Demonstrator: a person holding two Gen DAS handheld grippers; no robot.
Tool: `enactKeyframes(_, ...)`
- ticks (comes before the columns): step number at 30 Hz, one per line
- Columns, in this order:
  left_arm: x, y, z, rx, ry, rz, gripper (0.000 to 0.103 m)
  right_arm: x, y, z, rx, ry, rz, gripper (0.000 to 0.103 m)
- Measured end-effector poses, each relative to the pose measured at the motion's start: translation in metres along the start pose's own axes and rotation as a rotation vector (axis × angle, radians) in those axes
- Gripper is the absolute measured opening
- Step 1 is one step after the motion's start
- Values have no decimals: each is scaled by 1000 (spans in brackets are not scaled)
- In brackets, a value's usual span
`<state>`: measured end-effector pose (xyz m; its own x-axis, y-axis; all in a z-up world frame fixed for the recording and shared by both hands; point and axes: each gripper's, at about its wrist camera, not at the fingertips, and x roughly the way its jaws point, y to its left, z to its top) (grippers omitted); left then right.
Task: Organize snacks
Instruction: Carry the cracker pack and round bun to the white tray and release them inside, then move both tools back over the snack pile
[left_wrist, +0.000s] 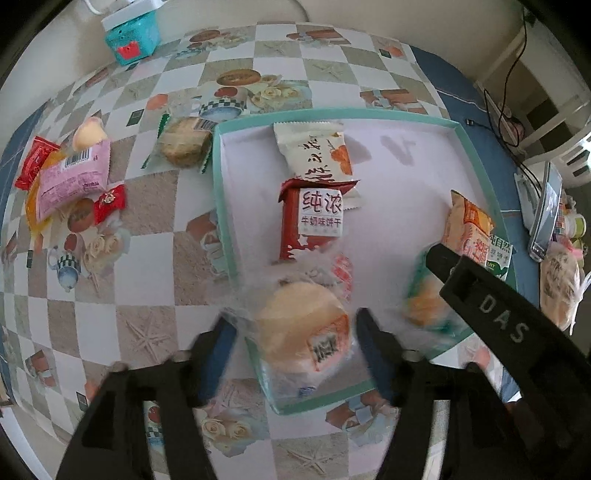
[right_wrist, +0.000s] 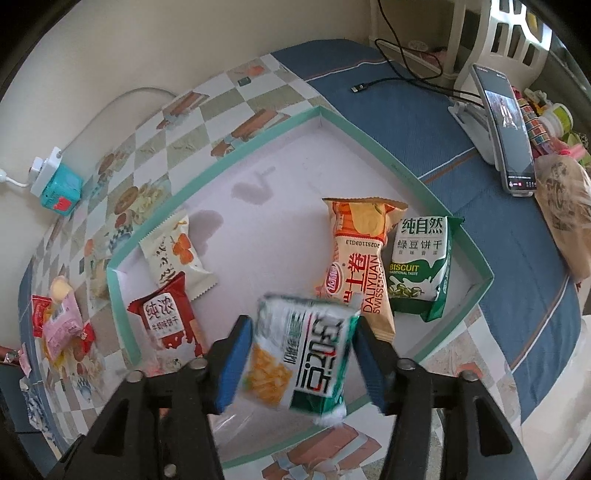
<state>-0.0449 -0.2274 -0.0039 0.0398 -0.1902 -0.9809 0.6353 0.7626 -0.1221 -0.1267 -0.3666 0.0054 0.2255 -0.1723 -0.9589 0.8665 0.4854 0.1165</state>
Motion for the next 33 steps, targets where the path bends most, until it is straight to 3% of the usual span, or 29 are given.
enactKeyframes(7, -17, 15, 5, -42, -44, -4, 72, -15, 2, 4, -3, -46, -11, 79)
enactKeyframes(11, -29, 32, 9, -93, -78, -11, 84, -26, 2, 6, -8, -75, -11, 87)
enactKeyframes(16, -44, 57, 12, -167, -120, -25, 84, -39, 5, 8, -10, -116, -10, 102)
enactKeyframes(19, -51, 73, 12, -219, -145, -31, 88, -44, 6, 8, -19, -128, -10, 103)
enactKeyframes(21, -54, 83, 11, -256, -160, -28, 99, -44, 7, 8, -24, -129, -11, 103)
enactKeyframes(33, -66, 167, 7, -492, -215, 70, 100, -43, 21, 4, -53, -123, -19, 103)
